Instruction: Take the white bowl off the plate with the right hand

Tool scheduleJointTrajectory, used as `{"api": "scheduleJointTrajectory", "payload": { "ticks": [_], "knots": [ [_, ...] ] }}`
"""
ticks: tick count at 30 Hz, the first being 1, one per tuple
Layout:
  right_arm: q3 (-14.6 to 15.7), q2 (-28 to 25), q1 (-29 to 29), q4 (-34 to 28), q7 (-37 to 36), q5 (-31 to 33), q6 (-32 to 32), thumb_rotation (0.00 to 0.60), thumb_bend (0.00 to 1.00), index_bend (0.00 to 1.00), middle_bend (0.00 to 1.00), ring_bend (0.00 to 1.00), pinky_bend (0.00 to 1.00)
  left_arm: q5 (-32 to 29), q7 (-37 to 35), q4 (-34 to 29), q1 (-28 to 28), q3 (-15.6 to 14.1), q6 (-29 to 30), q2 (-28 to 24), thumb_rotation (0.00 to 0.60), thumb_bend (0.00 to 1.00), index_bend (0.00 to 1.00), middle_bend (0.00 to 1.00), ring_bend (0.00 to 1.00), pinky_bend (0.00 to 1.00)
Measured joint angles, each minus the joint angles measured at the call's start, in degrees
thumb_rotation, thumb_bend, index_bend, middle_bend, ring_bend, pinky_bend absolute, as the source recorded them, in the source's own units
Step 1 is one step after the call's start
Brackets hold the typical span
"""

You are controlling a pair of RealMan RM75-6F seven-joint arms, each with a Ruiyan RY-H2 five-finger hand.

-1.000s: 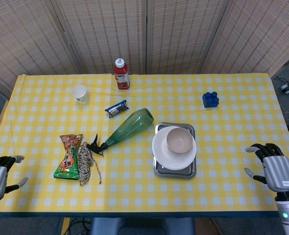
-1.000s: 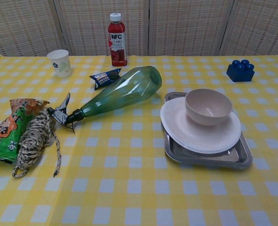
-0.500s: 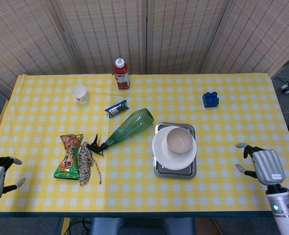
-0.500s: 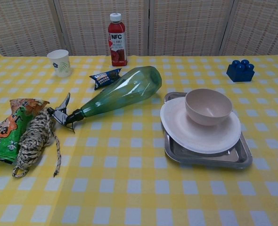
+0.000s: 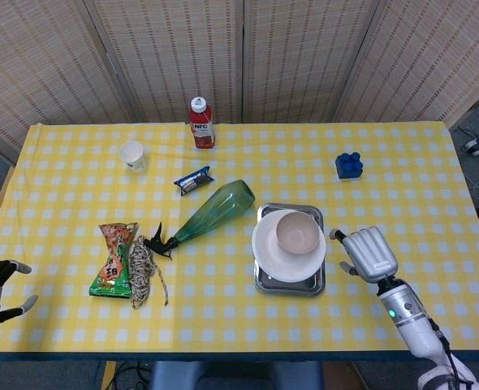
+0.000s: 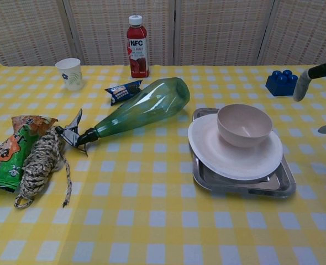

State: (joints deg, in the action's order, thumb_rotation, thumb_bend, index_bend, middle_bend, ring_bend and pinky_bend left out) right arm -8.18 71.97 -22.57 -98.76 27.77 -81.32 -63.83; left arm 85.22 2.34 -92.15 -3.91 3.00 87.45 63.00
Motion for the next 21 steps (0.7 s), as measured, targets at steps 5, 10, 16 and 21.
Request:
{"api": "scheduleJointTrajectory", "payload": {
  "ticks": [5,10,16,21],
  "knots": [
    [-0.12,4.21,-2.96,1.17,5.04,4.75,3.25,0.6,0.1,0.39,1.0,1.0,1.0,-0.17,-0.82,-0.13,0.17,0.14,0.17,-0.48,0.6,0.02,0.54,0.41,0.34,0.5],
    [-0.36,7.55,-5.17,4.0,7.87,8.43,4.67,0.6,0.13,0.39,1.0,1.0,1.0,-0.06,-1.32,-0.3,0.28,0.12,0.24,-0.8,0.6,0.02,0.54,0.41,0.34,0.5],
    [-0.86,10.52,-7.76,6.86,9.6,11.88,6.37,0.6,0.2,0.42,1.0,1.0,1.0,0.11,-1.6,-0.49,0.4,0.07,0.35,-1.07,0.6,0.02,0.54,0.41,0.34,0.5],
    [-0.87,12.32,-9.71,8.47,11.54,15.19,7.99,0.6,0.24,0.44,1.0,1.0,1.0,0.03,-1.76,-0.58,0.5,0.11,0.42,-1.26,0.6,0.02,0.54,0.41,0.34,0.5]
  ]
}}
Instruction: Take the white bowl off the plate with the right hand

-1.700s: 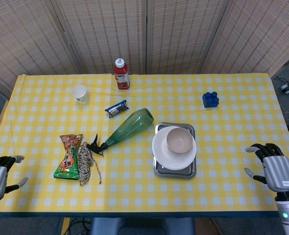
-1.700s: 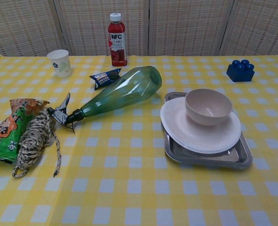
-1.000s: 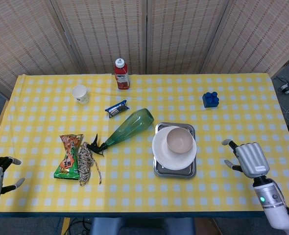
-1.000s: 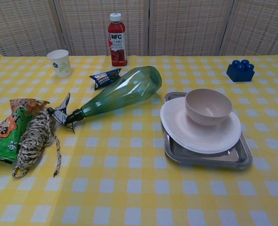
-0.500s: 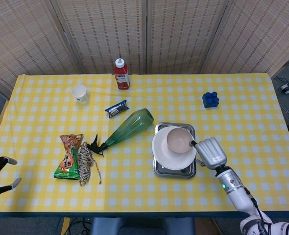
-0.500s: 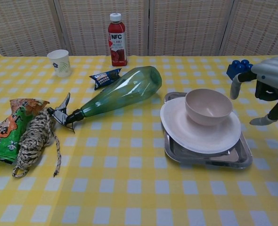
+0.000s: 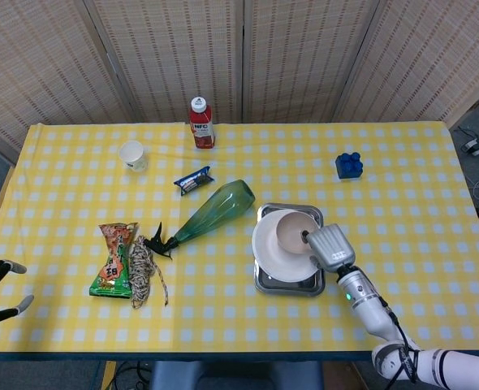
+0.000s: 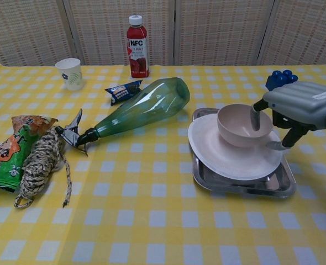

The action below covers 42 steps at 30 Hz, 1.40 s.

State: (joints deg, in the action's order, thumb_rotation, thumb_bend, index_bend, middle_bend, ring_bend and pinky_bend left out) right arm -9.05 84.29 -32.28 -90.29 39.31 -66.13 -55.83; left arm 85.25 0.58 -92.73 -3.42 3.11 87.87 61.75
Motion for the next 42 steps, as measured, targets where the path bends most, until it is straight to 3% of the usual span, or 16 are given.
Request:
{"api": "scheduleJointTrajectory", "payload": {
  "ticks": [10,19,31,42],
  "knots": [
    [0.62,2.01,-2.84,1.89,2.42,4.21,0.39,0.6,0.39,0.65,1.0,1.0,1.0,-0.23,-0.49,0.08,0.02,0.11,-0.19,-0.22,0.6,0.02,0.54,0.41,0.34,0.5],
    [0.6,-0.58,-2.85,-1.61,1.73,3.66,-2.82,0.6,0.41,0.66,1.0,1.0,1.0,-0.23,-0.49,0.17,-0.02,0.09,-0.39,-0.18,0.6,0.02,0.54,0.41,0.34,0.5],
    [-3.91,-4.01,-4.92,-3.02,1.25,8.59,-5.21,0.6,0.41,0.66,1.0,1.0,1.0,-0.15,-0.47,-0.01,0.1,0.1,-0.17,-0.28,0.6,0.02,0.54,0.41,0.34,0.5],
    [-1.54,-4.4,-3.19,0.83,-1.98,13.28,-5.21,0.6,0.41,0.66,1.0,1.0,1.0,0.34,-0.86,-0.3,0.28,-0.03,0.18,-0.58,0.6,0.02,0.54,0.41,0.34,0.5]
  ]
}}
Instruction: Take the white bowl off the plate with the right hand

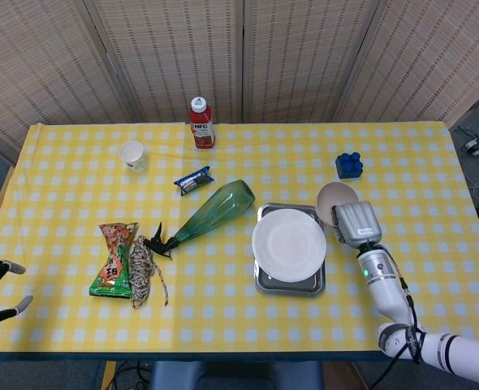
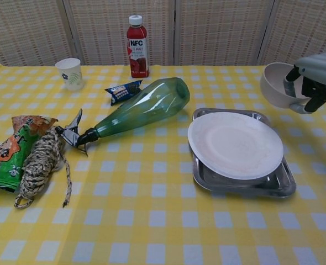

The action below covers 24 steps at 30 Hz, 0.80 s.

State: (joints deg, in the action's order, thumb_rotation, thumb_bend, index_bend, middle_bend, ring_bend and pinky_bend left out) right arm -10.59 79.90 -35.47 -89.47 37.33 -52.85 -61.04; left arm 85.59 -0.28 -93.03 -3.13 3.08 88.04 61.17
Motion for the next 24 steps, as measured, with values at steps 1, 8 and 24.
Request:
{"api": "scheduleJointTrajectory", "payload": {
  "ticks": [1,8,24],
  "knots": [
    [0.49,-0.02,0.45,0.18,-0.54,0.12,-0.09,0.6,0.41,0.66,1.0,1.0,1.0,0.02,0.03,0.0,0.0,0.0,0.0,0.0,0.6,0.02,0.54,0.41,0.34,0.5],
    [2.78,-0.05,2.49,0.48,-3.36,-0.66,-0.77,0.6,0.39,0.66,1.0,1.0,1.0,0.76,0.49,-0.25,0.05,-0.33,0.16,0.06,0.6,0.02,0.54,0.41,0.34,0.5],
    [4.85,-1.94,3.62,-1.81,-3.55,-0.32,-0.39,0.6,0.06,0.17,0.86,0.95,1.0,0.75,0.97,-0.24,-0.04,-0.45,-0.18,0.26,0.6,0.02,0.54,0.41,0.34,0.5]
  ]
}}
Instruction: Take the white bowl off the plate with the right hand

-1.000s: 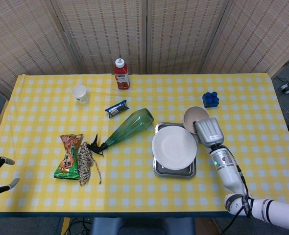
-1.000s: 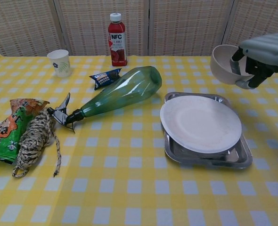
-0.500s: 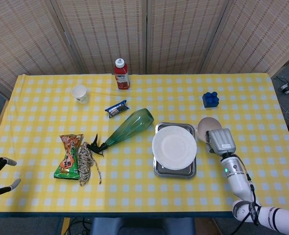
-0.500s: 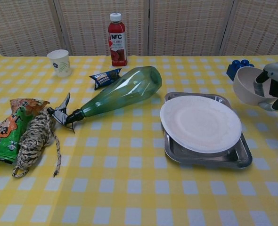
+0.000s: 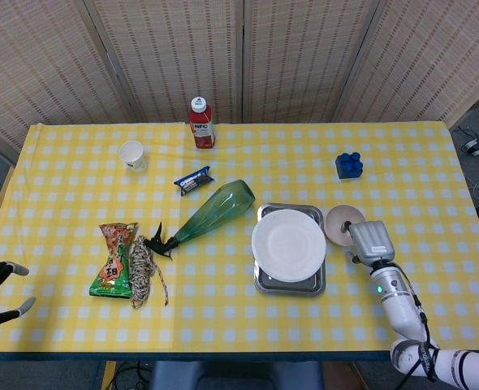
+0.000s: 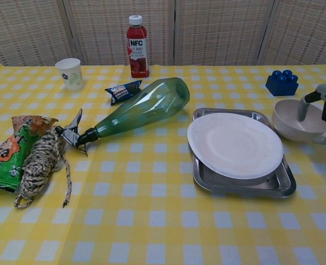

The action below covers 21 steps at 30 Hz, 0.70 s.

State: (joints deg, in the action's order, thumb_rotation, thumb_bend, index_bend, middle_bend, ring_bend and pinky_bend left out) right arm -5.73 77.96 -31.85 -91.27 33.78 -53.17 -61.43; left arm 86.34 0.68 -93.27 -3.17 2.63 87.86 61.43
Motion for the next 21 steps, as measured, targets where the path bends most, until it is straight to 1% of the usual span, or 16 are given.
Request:
{"api": "scheduleJointTrajectory", "payload": {
  "ticks": [2,4,5,6,7,9,10,12,16,19,21],
  "knots": [
    [0.15,-0.76,0.2,-1.32,0.36,-0.04,-0.55,0.6,0.03,0.1,0.79,0.88,1.0,0.01,0.09,0.02,-0.01,-0.01,-0.01,0.03,0.6,0.02,0.54,0.41,0.34,0.5],
    [0.3,-1.64,0.67,-2.99,0.49,-0.96,-2.09,0.6,0.02,0.08,0.7,0.8,0.96,-0.01,0.13,0.04,-0.01,0.01,0.01,0.06,0.6,0.02,0.54,0.41,0.34,0.5],
    [0.41,-2.08,0.96,-3.81,0.55,-1.66,-3.05,0.6,0.02,0.08,0.64,0.74,0.93,-0.04,0.14,0.06,0.01,0.02,0.02,0.08,0.6,0.02,0.54,0.41,0.34,0.5],
    [0.55,-2.56,1.32,-4.73,0.63,-2.53,-4.17,0.6,0.02,0.09,0.59,0.68,0.88,-0.07,0.15,0.1,0.0,0.03,0.02,0.09,0.6,0.02,0.54,0.41,0.34,0.5],
    [0.8,-3.34,1.93,-6.2,0.73,-3.98,-5.93,0.6,0.02,0.1,0.56,0.65,0.85,-0.11,0.18,0.14,0.0,0.04,-0.02,0.11,0.6,0.02,0.54,0.41,0.34,0.5],
    [1.29,-4.69,3.05,-8.6,0.8,-6.72,-8.89,0.6,0.02,0.21,0.51,0.58,0.78,-0.18,0.28,0.23,-0.03,0.04,-0.13,0.19,0.6,0.02,0.54,0.41,0.34,0.5],
    [1.68,-5.63,3.93,-10.12,0.7,-8.83,-10.87,0.6,0.02,0.27,0.5,0.56,0.75,-0.19,0.35,0.29,-0.06,0.02,-0.2,0.25,0.6,0.02,0.54,0.41,0.34,0.5],
    [2.39,-7.04,5.44,-11.96,0.19,-12.38,-13.86,0.6,0.02,0.31,0.48,0.53,0.72,-0.09,0.56,0.43,-0.13,-0.03,-0.29,0.43,0.6,0.02,0.54,0.41,0.34,0.5],
    [4.7,-10.32,10.03,-14.44,-2.67,-21.36,-21.12,0.6,0.02,0.34,0.46,0.5,0.67,0.5,0.91,0.96,-0.26,-0.13,-0.19,1.12,0.6,0.02,0.54,0.41,0.34,0.5],
    [6.43,-12.06,13.59,-14.51,-6.43,-26.57,-26.0,0.6,0.03,0.36,0.46,0.49,0.66,1.23,1.03,1.58,-0.33,-0.18,0.28,1.79,0.6,0.02,0.54,0.41,0.34,0.5],
    [7.3,-12.71,15.48,-13.92,-9.19,-28.67,-28.23,0.6,0.04,0.36,0.46,0.49,0.65,1.74,1.34,1.98,-0.33,-0.23,0.69,2.29,0.6,0.02,0.54,0.41,0.34,0.5]
  ]
}}
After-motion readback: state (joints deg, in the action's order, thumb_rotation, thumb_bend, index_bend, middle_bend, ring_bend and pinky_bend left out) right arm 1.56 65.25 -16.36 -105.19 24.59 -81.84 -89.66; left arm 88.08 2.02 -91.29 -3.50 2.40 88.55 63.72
